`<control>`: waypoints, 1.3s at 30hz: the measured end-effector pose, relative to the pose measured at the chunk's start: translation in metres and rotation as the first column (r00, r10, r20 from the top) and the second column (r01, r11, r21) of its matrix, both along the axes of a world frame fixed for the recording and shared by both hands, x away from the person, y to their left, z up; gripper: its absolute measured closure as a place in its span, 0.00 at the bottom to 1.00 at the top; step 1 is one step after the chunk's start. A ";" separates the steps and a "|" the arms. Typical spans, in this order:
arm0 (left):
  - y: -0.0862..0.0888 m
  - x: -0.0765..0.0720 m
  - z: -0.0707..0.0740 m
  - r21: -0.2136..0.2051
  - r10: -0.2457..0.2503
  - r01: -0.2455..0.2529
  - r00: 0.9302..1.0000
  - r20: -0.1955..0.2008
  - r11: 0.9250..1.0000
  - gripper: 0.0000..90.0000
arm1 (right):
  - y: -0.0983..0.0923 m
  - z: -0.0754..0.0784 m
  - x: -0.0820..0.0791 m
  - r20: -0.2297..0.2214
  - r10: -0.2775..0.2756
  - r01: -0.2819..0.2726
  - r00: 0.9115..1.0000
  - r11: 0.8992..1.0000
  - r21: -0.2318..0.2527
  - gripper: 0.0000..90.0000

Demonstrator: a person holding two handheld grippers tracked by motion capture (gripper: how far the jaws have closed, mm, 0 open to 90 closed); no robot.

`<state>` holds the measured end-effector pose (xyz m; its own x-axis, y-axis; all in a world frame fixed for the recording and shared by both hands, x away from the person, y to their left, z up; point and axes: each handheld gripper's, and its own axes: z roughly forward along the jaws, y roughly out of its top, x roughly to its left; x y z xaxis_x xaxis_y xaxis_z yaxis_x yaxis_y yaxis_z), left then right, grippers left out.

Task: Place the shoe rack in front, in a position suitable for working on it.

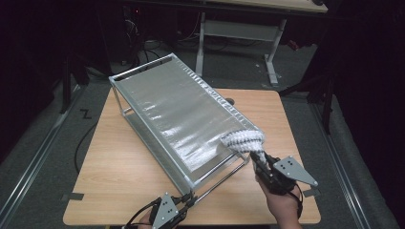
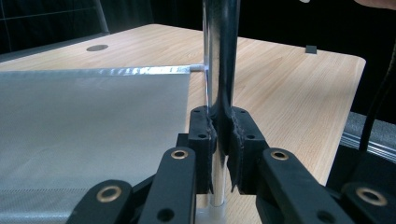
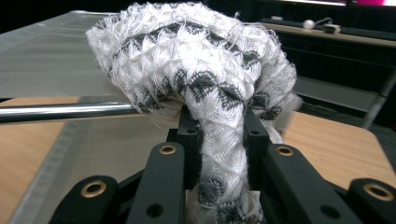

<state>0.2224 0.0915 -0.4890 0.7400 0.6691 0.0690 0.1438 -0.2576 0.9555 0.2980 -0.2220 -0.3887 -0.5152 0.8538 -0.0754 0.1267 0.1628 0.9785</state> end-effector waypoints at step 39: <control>0.004 0.000 0.001 -0.002 0.005 -0.005 1.000 -0.008 1.000 0.90 | 0.050 0.000 -0.048 0.018 0.192 -0.190 0.981 0.978 -0.088 0.84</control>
<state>0.2226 0.0951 -0.4885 0.7369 0.6731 0.0623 0.1525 -0.2553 0.9548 0.2501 -0.1722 -0.3889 -0.6648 0.7298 -0.1595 0.0595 0.2646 0.9625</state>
